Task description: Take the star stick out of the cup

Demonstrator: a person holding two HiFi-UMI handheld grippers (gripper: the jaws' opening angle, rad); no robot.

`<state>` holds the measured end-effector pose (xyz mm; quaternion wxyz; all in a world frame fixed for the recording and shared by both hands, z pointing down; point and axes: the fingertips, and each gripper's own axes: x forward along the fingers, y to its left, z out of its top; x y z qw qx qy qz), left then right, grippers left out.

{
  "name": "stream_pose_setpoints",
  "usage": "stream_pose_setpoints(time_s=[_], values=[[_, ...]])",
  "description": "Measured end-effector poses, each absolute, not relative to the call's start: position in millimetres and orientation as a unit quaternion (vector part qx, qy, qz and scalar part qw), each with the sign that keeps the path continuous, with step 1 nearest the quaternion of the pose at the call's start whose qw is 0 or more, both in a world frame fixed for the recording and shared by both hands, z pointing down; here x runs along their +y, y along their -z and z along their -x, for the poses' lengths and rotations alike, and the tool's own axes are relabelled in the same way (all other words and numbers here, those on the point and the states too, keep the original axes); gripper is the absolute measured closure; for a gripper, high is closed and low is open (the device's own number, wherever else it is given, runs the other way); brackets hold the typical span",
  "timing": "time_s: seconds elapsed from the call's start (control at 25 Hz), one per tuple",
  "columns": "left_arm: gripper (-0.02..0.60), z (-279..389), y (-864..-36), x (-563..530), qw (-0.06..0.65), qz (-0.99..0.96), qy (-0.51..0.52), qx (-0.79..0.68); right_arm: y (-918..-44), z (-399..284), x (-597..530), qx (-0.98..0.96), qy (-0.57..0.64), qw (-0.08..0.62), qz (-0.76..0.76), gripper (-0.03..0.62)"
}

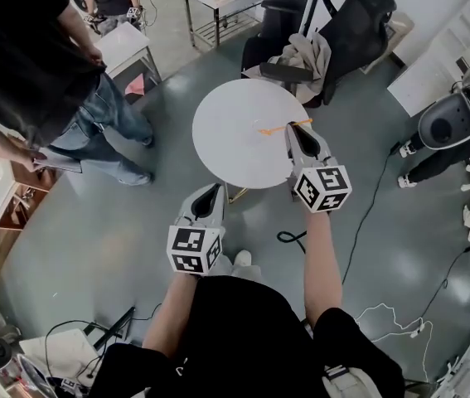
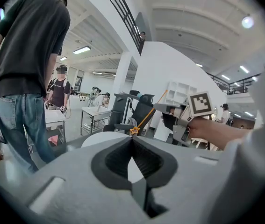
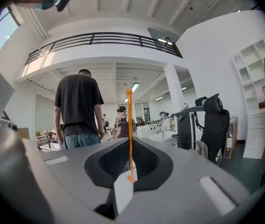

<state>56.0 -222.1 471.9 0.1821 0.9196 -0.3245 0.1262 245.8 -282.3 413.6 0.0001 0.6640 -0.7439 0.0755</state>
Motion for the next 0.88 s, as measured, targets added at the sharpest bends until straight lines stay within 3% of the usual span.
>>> stream_pose_setpoints(time_s=[0.88], values=[[0.578, -99.6, -451.5, -191.5, 0.16, -0.937, -0.101, -0.293, -380.1, -210.2, -117.0, -0.734, -0.072, -0.008, -0.676, 0.576]])
